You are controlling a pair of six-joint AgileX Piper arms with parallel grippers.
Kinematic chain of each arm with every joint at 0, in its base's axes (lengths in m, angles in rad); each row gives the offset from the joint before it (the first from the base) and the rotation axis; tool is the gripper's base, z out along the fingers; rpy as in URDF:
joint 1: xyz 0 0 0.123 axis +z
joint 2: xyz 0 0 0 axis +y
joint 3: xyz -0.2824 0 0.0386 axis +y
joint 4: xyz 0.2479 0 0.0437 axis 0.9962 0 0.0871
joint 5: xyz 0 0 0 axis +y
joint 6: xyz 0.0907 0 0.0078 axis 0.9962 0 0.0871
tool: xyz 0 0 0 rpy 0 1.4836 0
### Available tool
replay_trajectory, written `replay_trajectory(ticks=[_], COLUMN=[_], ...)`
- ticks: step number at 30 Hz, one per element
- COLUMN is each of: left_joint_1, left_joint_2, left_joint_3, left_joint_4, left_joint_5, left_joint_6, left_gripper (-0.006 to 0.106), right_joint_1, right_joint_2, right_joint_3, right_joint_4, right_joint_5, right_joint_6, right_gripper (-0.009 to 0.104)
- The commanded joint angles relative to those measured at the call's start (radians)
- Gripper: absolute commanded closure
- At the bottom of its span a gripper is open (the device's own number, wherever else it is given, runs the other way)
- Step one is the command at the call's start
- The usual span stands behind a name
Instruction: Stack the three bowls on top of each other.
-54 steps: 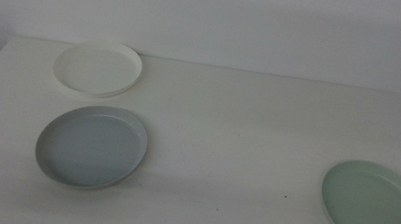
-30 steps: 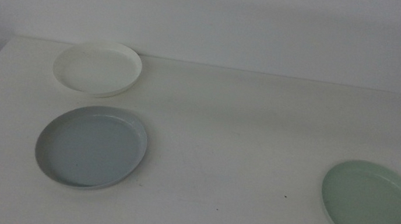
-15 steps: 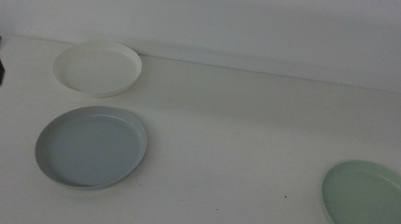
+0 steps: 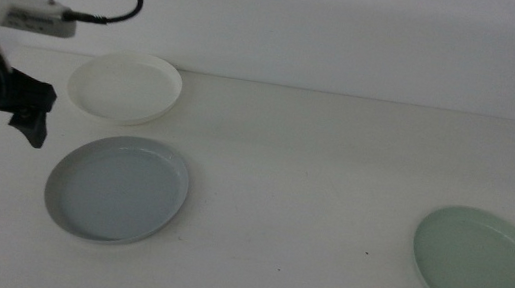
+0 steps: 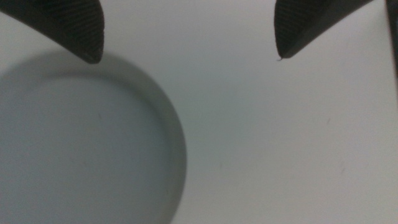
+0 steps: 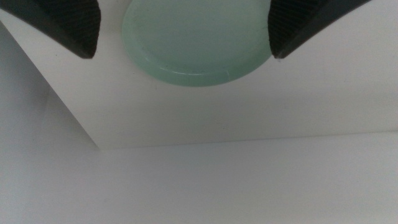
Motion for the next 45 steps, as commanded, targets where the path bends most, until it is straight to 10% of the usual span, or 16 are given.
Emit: replay_trajectory(ticks=[1,30,35,43,45], left_joint_1=[0.016,0.033,0.033,0.033,0.033], left_joint_2=[0.057,0.445,0.449,0.447,0.434], left_joint_3=[-0.02,-0.038,-0.038,-0.038,-0.04], left_joint_4=[-0.023,-0.161,-0.163,-0.163,-0.163], left_joint_5=[-0.055,-0.316,-0.303,-0.257,-0.24], left_joint_6=[0.04,0.159,0.16,0.143,0.147], left_gripper=[0.007,0.011,0.032,0.102,0.102], right_joint_1=[-0.006,-0.006,-0.006,-0.006,-0.006], right_joint_2=[-0.005,-0.005,-0.005,-0.005,-0.005], right_joint_3=[0.004,0.004,0.004,0.004,0.004], right_joint_4=[-0.009,-0.009,-0.009,-0.009,-0.009], right_joint_5=[-0.009,-0.009,-0.009,-0.009,-0.009], right_joint_6=[-0.002,-0.002,-0.002,-0.002,-0.002], right_gripper=[0.002,0.002,0.002,0.002,0.002])
